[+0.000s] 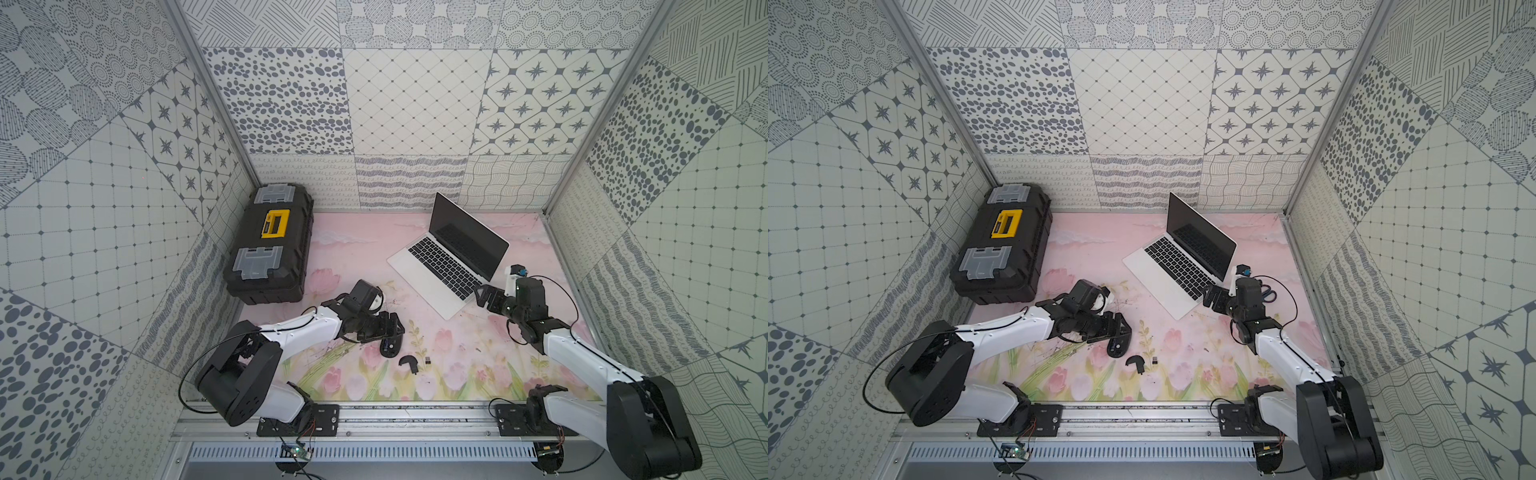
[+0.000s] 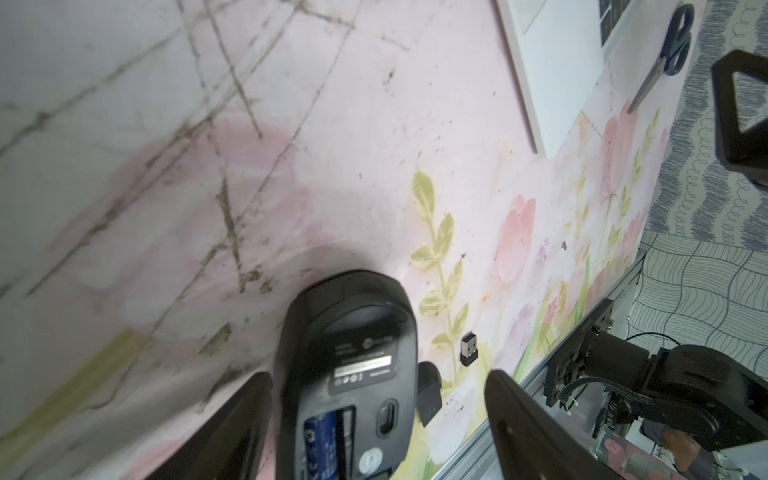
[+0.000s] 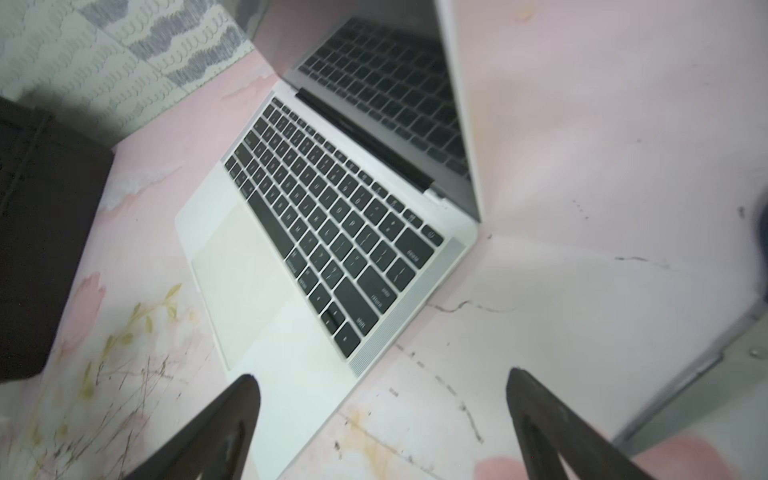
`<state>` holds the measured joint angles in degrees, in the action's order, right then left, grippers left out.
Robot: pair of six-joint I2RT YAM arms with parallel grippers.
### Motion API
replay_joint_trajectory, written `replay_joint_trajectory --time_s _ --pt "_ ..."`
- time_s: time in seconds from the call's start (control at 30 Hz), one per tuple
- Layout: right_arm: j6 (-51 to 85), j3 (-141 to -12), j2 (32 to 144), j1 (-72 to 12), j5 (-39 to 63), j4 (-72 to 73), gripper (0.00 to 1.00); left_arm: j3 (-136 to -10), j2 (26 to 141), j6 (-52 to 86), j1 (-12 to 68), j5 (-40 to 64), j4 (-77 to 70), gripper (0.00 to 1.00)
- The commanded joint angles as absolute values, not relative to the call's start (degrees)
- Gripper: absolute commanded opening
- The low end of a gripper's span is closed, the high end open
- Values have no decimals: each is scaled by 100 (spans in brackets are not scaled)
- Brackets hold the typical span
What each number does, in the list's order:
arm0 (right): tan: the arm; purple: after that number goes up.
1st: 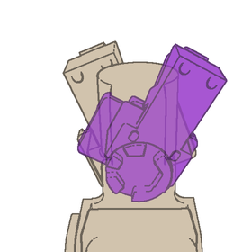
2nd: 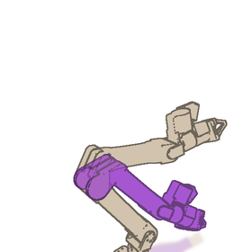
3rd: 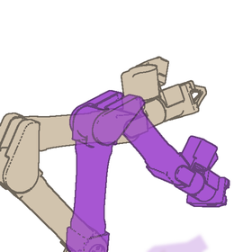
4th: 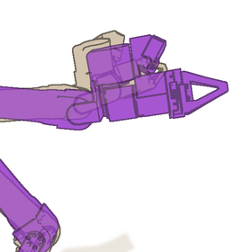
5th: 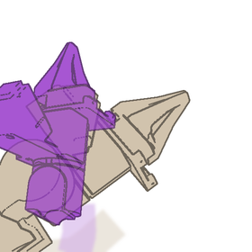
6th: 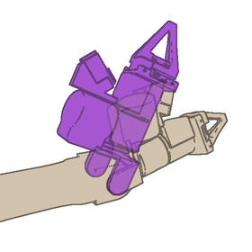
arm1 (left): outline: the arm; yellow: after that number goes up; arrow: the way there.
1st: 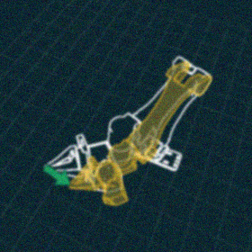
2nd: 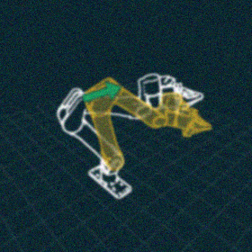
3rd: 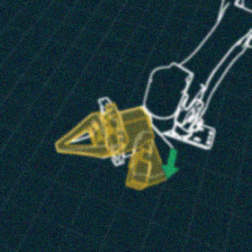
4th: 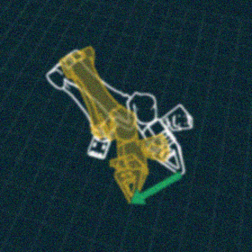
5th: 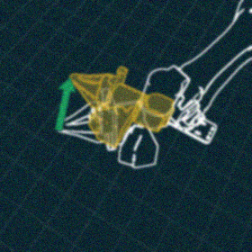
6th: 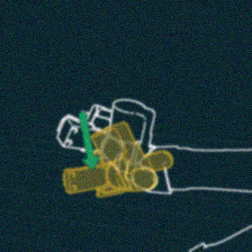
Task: Insert the wireless mouse receiver into the laptop
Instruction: Place the mouse at the center of the board, then adjust the laptop at the center of the board.
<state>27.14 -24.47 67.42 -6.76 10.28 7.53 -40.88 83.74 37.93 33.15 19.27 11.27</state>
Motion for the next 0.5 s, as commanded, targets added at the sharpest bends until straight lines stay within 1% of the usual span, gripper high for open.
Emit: replay_joint_trajectory --time_s 0.0,0.17,0.47 --pt "2862 -2311 7266 -272 2002 2444 97 -4449 8731 3778 3697 1423 -129 83" --pt "2939 -2393 8112 51 2334 3898 97 -4871 9327 3888 3925 1546 -571 82" --pt "2964 -3035 9010 60 2256 4519 97 -4934 9547 3922 3931 1726 -809 81"
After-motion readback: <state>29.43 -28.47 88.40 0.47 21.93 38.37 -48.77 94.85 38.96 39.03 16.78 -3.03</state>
